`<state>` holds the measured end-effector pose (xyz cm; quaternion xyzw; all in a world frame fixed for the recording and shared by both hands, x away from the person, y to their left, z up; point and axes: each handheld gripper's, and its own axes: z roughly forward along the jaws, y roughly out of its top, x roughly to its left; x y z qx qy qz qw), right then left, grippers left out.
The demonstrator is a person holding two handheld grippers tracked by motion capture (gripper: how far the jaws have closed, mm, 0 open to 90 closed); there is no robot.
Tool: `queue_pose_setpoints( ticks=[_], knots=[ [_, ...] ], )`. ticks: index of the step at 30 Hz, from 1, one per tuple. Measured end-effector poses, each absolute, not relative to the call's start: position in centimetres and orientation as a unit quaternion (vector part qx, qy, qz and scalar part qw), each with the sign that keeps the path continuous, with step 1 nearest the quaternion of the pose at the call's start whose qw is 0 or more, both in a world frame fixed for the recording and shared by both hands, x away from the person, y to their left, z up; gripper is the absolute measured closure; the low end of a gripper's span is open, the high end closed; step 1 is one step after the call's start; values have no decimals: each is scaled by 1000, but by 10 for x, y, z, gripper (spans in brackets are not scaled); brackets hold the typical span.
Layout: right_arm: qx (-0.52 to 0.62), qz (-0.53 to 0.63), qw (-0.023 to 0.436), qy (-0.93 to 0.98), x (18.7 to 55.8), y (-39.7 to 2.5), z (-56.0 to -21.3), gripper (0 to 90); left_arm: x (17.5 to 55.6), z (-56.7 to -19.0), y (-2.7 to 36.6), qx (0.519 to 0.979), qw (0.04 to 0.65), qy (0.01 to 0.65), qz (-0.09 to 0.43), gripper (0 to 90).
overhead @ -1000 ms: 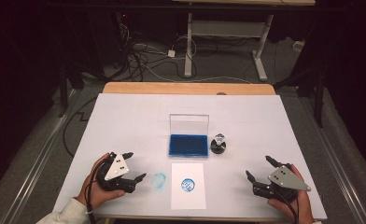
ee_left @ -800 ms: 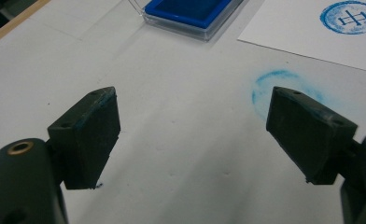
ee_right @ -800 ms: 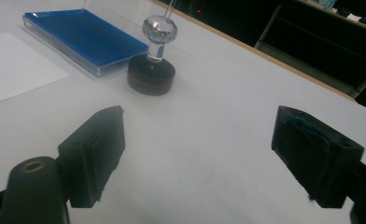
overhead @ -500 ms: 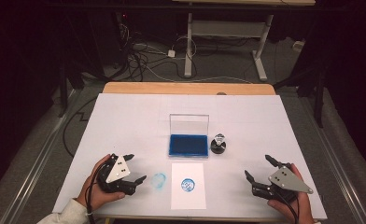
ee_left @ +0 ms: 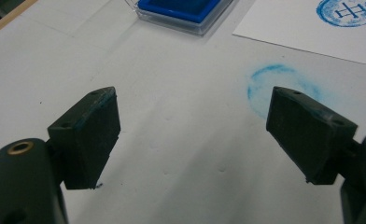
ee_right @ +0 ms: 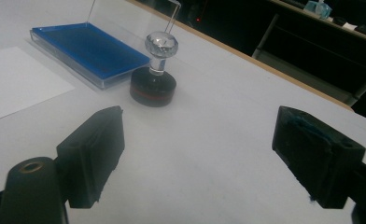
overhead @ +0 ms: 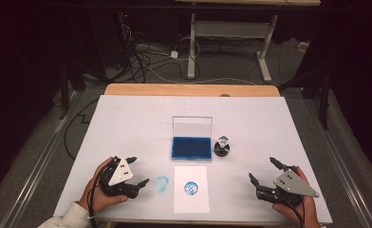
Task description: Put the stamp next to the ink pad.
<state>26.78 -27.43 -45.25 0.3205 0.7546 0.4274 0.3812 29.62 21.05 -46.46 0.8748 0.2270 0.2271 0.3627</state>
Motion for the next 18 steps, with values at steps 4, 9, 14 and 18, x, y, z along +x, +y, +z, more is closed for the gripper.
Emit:
queue_pose_setpoints(
  ticks=[4, 9, 14, 18],
  knots=[
    [322, 432, 380, 752, 268, -275, -451, 170, 297, -465, 211, 874, 363, 228, 227, 171],
    [320, 429, 382, 754, 268, -274, -452, 170, 298, -465, 210, 875, 361, 228, 226, 171],
    [319, 428, 379, 756, 269, -274, -454, 172, 300, -466, 210, 876, 360, 229, 225, 171],
    [320, 426, 379, 757, 272, -271, -454, 172, 301, -465, 211, 876, 361, 228, 225, 171]
  ],
)
